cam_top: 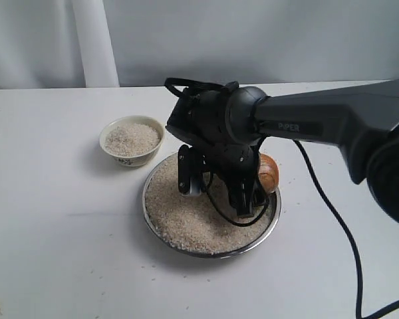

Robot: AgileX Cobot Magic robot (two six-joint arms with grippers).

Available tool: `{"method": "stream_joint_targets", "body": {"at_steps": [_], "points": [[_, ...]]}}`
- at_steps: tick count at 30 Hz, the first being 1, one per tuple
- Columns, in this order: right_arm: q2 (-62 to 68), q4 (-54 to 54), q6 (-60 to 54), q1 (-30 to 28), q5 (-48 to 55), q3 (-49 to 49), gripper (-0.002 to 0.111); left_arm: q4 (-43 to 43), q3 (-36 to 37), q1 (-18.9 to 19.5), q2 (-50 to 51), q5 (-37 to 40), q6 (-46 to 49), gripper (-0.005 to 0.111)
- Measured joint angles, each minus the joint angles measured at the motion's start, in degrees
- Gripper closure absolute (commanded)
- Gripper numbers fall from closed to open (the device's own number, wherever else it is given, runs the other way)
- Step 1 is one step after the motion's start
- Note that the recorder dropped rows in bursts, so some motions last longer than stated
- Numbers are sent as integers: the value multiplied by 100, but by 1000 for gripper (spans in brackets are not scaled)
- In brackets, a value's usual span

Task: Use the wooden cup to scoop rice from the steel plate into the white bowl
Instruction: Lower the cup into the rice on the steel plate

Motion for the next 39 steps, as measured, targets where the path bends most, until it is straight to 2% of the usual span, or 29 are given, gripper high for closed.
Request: {"method": "stream_joint_targets", "body": {"at_steps": [25,39], "points": [[101,655,24,24,-1051,0,108,0,0,0,0,0,0,107],[252,38,-12,506,-1100,-99,108,0,0,0,0,0,0,107]]}}
